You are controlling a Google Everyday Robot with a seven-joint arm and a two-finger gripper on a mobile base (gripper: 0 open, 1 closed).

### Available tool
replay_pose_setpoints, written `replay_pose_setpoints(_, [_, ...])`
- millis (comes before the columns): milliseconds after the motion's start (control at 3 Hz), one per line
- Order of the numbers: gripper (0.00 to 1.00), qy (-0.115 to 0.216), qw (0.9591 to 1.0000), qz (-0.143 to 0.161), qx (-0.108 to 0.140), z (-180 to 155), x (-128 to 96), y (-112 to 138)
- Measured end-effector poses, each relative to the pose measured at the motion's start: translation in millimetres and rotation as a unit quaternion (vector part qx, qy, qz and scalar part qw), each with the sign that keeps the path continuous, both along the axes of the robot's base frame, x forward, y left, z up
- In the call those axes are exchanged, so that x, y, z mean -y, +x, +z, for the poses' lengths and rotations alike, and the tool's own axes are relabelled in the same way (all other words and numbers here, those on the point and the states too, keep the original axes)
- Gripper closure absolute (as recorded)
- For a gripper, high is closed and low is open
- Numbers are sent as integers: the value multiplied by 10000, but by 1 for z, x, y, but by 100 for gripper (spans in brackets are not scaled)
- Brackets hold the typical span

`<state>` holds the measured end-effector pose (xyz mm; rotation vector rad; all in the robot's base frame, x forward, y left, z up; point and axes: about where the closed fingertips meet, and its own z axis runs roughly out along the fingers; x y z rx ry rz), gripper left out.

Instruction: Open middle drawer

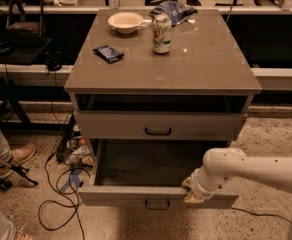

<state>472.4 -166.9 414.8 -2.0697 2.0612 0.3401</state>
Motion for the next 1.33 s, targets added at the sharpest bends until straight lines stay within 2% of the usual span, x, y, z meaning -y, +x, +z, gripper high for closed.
replay_pose_setpoints(333, [100,8,10000,-43,19,2,1,-10])
replay_pose_setpoints(667, [100,179,9995,-225,91,4,8,-33])
replay_pose_setpoints(1000, [100,179,9995,-225,91,4,8,-33])
replay_pose_setpoints(1333, [100,335,9987,-363,110,3,15,-50])
